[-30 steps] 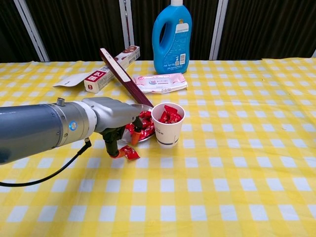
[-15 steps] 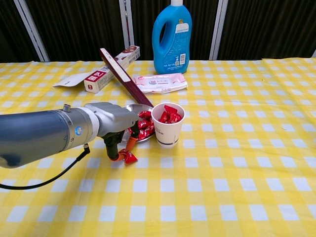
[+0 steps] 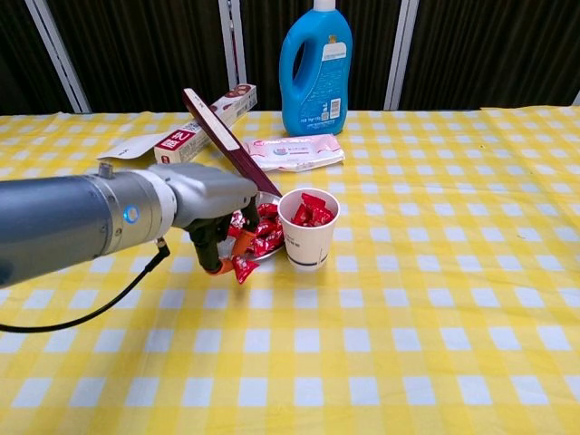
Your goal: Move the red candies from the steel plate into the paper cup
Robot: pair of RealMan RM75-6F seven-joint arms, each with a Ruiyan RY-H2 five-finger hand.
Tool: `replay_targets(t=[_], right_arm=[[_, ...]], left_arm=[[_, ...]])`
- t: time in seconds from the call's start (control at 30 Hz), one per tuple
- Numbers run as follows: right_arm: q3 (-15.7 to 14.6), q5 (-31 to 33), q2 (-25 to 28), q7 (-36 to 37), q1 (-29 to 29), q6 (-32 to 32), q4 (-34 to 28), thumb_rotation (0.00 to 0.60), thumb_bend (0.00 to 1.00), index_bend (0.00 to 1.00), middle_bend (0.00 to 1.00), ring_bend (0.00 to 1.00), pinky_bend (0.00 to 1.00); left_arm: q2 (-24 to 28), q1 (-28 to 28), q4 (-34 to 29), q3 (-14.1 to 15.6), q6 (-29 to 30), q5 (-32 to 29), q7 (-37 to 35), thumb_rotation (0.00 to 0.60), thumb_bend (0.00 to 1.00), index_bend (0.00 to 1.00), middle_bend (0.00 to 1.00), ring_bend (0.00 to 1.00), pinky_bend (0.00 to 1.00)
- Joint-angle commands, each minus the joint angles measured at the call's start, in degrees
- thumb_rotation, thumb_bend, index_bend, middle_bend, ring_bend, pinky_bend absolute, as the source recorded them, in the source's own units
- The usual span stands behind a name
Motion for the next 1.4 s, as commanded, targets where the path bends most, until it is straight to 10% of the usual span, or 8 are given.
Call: replay_targets(t=[0.03, 1.07, 1.4], right_arm=[[0.0, -0.1, 0.0, 0.0, 0.0, 0.0, 0.0, 0.600, 0.28, 0.00, 0.00, 0.00, 0.00], [-0.1, -0.2, 0.2, 0.7, 0.2, -0.2, 0.0, 0.600, 0.28, 0.00, 0.00, 0.00, 0.00], [-0.2, -0.3, 0.1, 0.4, 0.2, -0.1, -0.1, 0.600, 0.28, 0.00, 0.00, 0.00, 0.00]], left_arm=[[1.3, 0.4, -1.9, -2.8, 2.7, 4.2, -2.7, 0.600, 0.43, 0.56, 0.99, 1.00, 0.98], [-6.4, -3.0, 7.7, -9.4, 2.0, 4.3, -2.8, 0.600, 0.31, 0.44, 0.94, 0.98, 0.98], [0.1, 1.4, 4.5, -6.8, 4.2, 5.6, -4.0, 0.600, 0.29, 0.39, 0.63, 0.93, 0.98]])
